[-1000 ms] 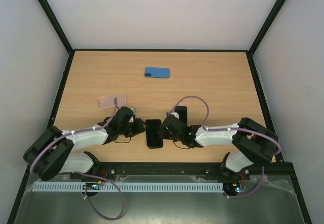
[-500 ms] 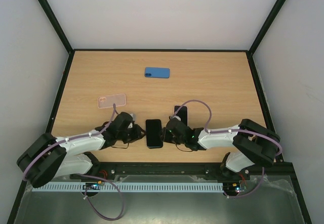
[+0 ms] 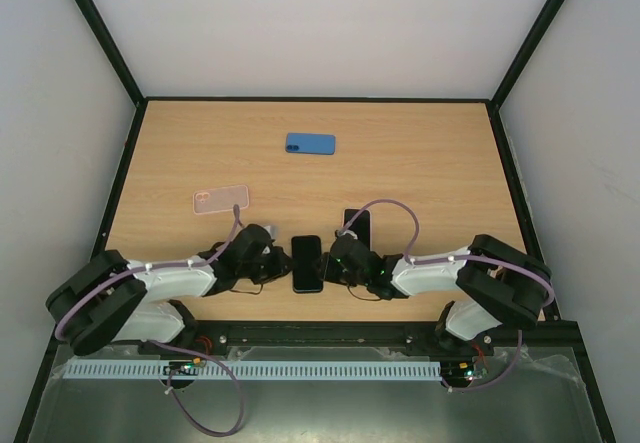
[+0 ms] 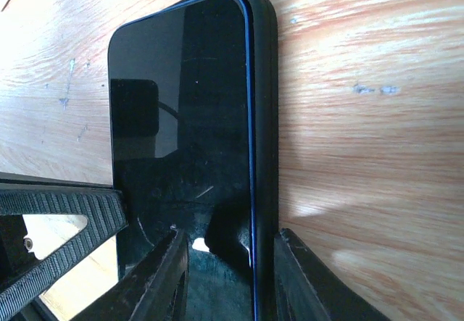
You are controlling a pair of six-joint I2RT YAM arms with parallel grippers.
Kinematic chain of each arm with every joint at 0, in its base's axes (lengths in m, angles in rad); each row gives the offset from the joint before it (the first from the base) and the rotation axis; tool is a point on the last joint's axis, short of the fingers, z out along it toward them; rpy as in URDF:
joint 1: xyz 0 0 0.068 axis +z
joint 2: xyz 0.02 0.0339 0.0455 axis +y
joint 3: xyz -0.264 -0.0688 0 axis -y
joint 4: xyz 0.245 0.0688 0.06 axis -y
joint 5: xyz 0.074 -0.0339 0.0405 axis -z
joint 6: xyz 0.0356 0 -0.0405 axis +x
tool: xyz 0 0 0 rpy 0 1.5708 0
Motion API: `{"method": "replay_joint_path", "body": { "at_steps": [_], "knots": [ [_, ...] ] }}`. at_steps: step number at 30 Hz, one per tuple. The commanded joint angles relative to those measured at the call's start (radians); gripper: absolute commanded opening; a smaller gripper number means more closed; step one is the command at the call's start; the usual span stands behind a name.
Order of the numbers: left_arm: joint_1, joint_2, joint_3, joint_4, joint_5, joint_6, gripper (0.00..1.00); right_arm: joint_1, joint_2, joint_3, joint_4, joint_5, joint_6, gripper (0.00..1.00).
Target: Put the phone into the phone case
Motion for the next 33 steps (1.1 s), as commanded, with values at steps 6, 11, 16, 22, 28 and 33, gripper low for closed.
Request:
{"method": "replay_joint_path", "body": {
  "at_steps": [6,11,16,22,28,33],
  "knots": [
    [-0.070,0.037,0.045,0.010,-0.025,-0.031,0.14,0.006,0.009,-0.001,0.044,0.003,-0.016,0.33],
    [-0.043,-0.024,0.044,-0.094,-0.096,-0.016,0.29,-0.008,-0.026,0.009,-0.037,0.081,-0.043,0.33],
    [0.021,-0.056,0.044,-0.121,-0.110,0.026,0.34,-0.040,-0.025,0.014,-0.027,0.076,-0.056,0.35],
    [0.076,-0.022,0.063,-0.101,-0.086,0.087,0.25,-0.068,0.027,0.054,-0.026,0.058,-0.084,0.36],
    [0.082,0.058,0.072,-0.024,-0.029,0.110,0.17,-0.082,0.091,0.072,0.034,0.003,-0.092,0.36],
    [0.081,0.111,0.072,0.037,0.012,0.110,0.10,-0.092,0.102,0.076,0.089,-0.047,-0.099,0.36]
  ]
}}
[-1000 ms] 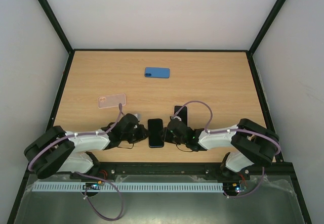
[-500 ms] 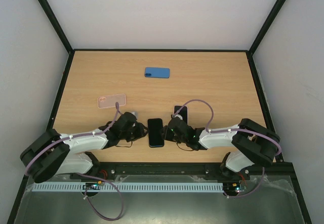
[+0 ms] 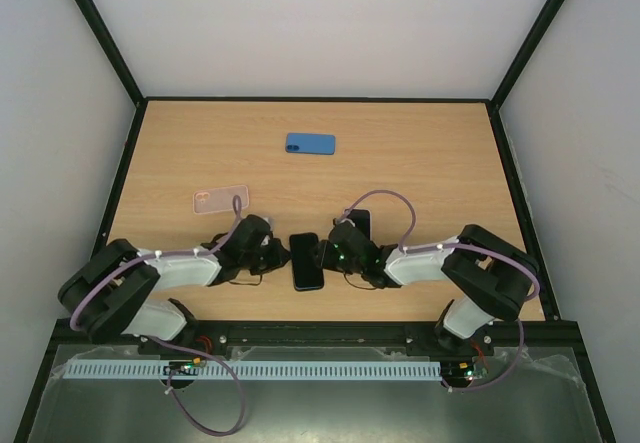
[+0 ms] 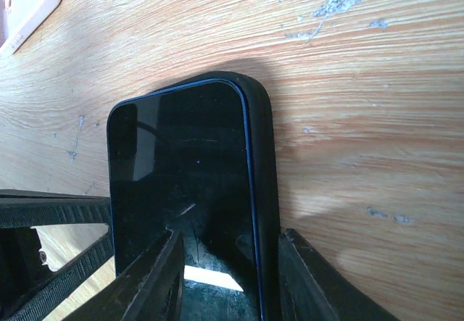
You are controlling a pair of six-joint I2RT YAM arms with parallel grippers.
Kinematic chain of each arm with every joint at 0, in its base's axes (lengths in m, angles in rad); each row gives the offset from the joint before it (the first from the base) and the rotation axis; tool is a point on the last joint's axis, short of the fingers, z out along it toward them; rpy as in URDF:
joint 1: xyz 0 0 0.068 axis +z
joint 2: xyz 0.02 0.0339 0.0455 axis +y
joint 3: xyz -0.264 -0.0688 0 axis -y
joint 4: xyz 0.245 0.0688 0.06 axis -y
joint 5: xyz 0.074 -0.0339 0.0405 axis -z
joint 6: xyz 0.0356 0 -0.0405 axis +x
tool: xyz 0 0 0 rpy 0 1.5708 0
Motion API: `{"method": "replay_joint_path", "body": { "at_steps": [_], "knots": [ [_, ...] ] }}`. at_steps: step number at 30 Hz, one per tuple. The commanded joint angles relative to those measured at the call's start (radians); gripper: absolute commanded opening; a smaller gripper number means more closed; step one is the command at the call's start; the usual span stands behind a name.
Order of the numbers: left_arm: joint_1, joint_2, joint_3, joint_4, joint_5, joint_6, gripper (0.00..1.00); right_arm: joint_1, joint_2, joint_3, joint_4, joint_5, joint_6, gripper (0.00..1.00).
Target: Put the phone into the phone case
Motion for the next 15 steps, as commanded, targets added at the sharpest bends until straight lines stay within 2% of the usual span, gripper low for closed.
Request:
{"method": "replay_joint_path", "body": {
  "at_steps": [1,8,12,15],
  "knots": [
    [0.000,0.039,0.016,0.074,0.055,0.019,0.09,-0.012,0.018,0.013,0.069,-0.062,-0.020,0.37],
    [0.000,0.021,0.027,0.003,0.020,0.030,0.08,-0.017,-0.020,0.009,0.148,-0.144,0.000,0.38],
    [0.012,-0.027,0.029,-0.118,-0.045,0.016,0.17,-0.018,-0.016,0.011,0.105,-0.121,0.009,0.38],
    [0.021,-0.072,0.012,-0.151,-0.057,0.003,0.23,-0.019,-0.006,0.000,0.076,-0.091,0.009,0.37]
  ]
}}
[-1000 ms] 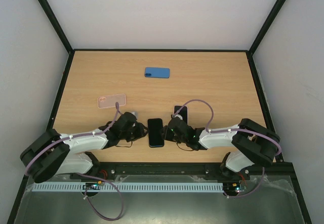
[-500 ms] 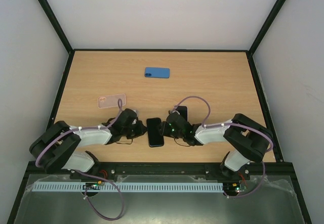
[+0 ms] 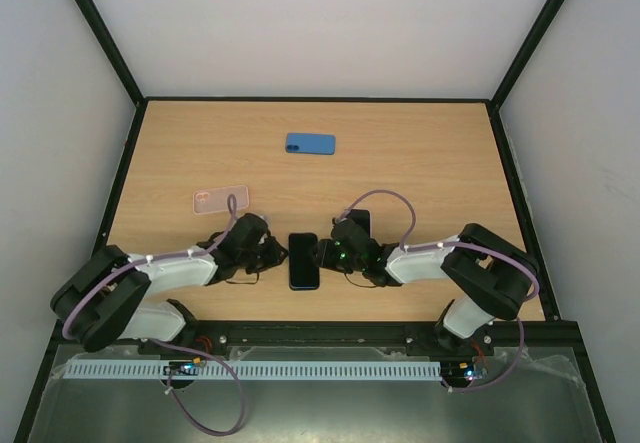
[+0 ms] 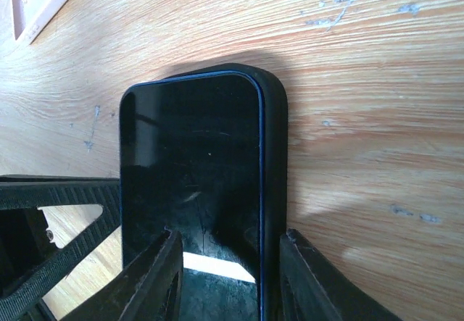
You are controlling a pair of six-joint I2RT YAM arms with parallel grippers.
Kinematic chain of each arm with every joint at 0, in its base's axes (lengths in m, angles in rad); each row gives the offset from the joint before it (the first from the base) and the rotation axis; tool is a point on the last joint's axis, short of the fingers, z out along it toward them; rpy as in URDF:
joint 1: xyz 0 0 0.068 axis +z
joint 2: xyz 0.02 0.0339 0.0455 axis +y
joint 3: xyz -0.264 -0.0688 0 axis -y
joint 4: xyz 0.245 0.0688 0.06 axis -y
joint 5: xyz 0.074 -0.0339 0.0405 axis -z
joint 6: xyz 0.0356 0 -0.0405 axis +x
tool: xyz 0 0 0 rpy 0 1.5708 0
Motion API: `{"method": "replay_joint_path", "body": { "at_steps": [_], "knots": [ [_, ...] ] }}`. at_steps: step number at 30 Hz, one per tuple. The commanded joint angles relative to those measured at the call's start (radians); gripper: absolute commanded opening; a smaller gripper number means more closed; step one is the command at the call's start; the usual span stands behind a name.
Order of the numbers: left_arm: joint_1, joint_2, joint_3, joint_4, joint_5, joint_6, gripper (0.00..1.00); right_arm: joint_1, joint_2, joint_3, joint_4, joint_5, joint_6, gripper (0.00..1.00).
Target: Put the phone into the phone case
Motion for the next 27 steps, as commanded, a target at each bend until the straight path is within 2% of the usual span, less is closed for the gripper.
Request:
{"method": "replay_joint_path", "body": {
  "at_steps": [1,3,6,15,22,27],
  "knots": [
    [0.008,-0.060,-0.006,-0.096,-0.030,-0.012,0.26,0.008,-0.010,0.000,0.039,0.003,0.010,0.37],
    [0.008,-0.075,-0.009,-0.084,-0.014,-0.012,0.32,0.008,-0.005,-0.006,0.025,0.019,0.011,0.37],
    [0.008,-0.081,-0.018,-0.030,0.026,-0.008,0.33,0.007,0.002,-0.013,0.015,0.032,0.020,0.38],
    [0.001,-0.009,-0.027,0.058,0.071,0.009,0.14,0.006,0.037,-0.021,0.078,-0.011,0.053,0.43],
    [-0.007,0.003,-0.033,0.065,0.070,0.012,0.09,-0.007,0.017,-0.004,0.194,-0.126,0.059,0.43],
    [-0.006,-0.053,-0.050,0.038,0.047,0.012,0.11,-0.011,0.002,-0.041,0.326,-0.207,0.136,0.43]
  ]
}}
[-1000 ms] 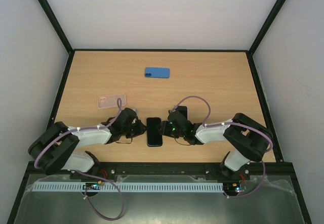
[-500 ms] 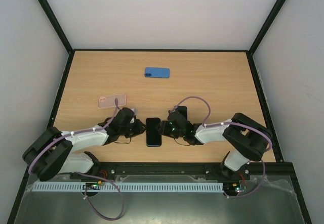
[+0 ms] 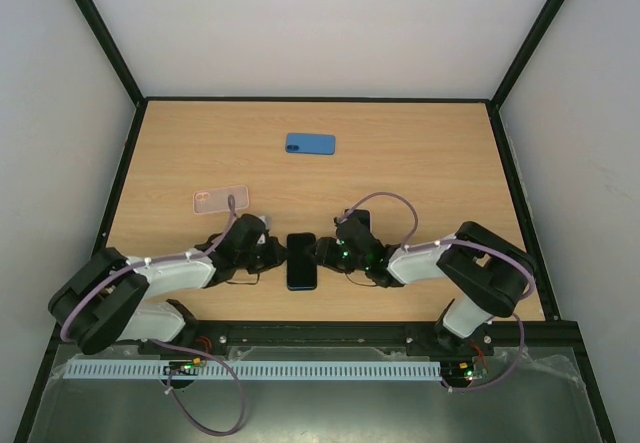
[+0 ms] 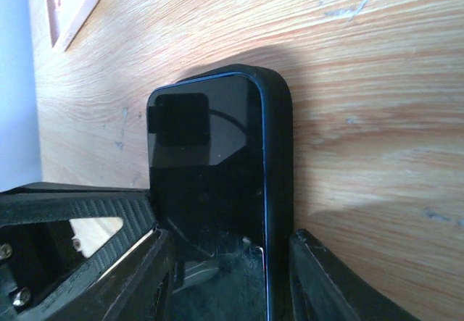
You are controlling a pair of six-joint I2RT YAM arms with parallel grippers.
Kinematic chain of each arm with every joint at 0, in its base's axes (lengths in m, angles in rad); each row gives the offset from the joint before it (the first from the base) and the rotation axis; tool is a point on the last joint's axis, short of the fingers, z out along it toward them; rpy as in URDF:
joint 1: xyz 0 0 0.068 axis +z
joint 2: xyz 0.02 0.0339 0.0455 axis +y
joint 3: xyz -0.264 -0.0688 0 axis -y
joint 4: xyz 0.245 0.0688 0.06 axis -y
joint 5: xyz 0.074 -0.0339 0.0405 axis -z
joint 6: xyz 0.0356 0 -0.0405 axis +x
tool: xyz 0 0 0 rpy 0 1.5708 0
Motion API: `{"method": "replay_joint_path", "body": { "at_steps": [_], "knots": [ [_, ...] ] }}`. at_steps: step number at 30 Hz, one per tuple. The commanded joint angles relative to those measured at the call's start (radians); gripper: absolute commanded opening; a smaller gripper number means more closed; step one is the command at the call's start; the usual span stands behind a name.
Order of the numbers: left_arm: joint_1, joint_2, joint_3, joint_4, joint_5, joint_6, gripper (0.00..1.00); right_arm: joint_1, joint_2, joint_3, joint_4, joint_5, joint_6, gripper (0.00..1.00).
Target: Put the phone into the phone case
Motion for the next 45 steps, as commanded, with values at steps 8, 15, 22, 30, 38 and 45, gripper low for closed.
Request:
{"method": "replay_joint_path", "body": {
  "at_steps": [8,15,22,30,38,45],
  "knots": [
    [-0.008,-0.053,-0.076,0.062,0.029,-0.029,0.21,0.013,-0.032,-0.052,0.403,-0.186,0.134,0.44],
    [-0.007,-0.071,-0.114,0.101,0.040,-0.065,0.22,0.013,0.073,-0.071,0.560,-0.213,0.217,0.44],
    [-0.008,-0.099,-0.136,0.116,0.040,-0.082,0.23,0.013,0.133,-0.073,0.607,-0.193,0.243,0.39],
    [-0.005,-0.109,-0.157,0.126,0.034,-0.095,0.23,0.014,0.153,-0.077,0.694,-0.232,0.284,0.38],
    [0.022,-0.187,-0.191,0.122,0.046,-0.088,0.38,0.014,0.205,-0.092,0.774,-0.262,0.327,0.41],
    [0.040,-0.227,-0.212,0.124,0.053,-0.088,0.37,0.014,0.291,-0.086,0.818,-0.277,0.350,0.41]
  ]
}}
